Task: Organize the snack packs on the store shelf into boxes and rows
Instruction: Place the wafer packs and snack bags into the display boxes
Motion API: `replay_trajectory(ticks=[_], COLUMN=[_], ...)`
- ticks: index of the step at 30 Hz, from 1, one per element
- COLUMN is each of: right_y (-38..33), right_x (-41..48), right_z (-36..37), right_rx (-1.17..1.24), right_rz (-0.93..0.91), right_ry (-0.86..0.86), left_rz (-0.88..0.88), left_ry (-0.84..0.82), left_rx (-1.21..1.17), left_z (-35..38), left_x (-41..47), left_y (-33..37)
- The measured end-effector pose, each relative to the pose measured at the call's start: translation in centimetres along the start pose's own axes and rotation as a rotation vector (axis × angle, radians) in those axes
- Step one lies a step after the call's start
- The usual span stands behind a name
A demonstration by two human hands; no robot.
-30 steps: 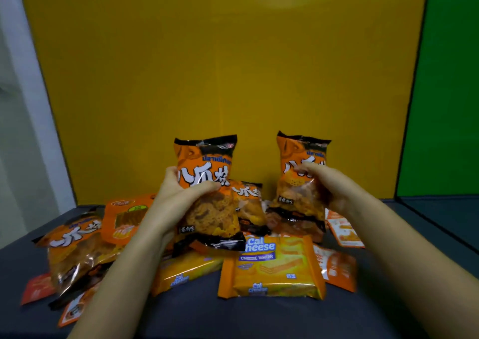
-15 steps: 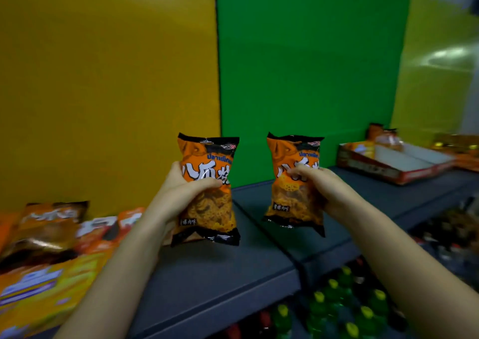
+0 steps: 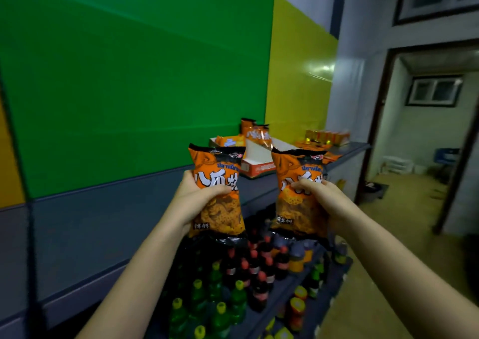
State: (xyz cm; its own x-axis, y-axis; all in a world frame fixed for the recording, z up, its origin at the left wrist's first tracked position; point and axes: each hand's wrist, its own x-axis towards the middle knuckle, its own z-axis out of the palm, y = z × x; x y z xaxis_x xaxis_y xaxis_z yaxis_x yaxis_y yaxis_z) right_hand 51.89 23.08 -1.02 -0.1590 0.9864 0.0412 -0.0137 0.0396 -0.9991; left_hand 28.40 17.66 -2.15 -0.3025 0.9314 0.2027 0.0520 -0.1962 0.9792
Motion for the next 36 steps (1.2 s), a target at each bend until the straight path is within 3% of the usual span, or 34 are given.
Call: replay_trajectory(ticks=[5,7,14,27,36], right_y=[0.3,1.3,2.4,1.6,0.2], right_x=[1.3,6.6,11.6,30.9,41.9], right_z=[-2.7,-10.5,-14.1,-22.7,-24.0], right_rx=[-0.002,0.029,0.022,0.002,0.049], right_rz=[-0.020,-0.017,-0.015,-0.043,-0.085], right_ry=[0.030,0.125,0.123,0.049,-0.186], left_rz=[0.017,0.016,0.032,0.070,0.116], left_ry=[-0.051,-0.141,-0.143,-0.041,0.172], left_rx=[0.002,0.018,-0.038,0.036,0.060], left_z=[3.4,13.3,18.4,29.5,32.3], left_x=[2.0,8.2,13.1,29.3,34.4], left_y=[-0.3,-2.4,-3.5,-5.2,-5.5])
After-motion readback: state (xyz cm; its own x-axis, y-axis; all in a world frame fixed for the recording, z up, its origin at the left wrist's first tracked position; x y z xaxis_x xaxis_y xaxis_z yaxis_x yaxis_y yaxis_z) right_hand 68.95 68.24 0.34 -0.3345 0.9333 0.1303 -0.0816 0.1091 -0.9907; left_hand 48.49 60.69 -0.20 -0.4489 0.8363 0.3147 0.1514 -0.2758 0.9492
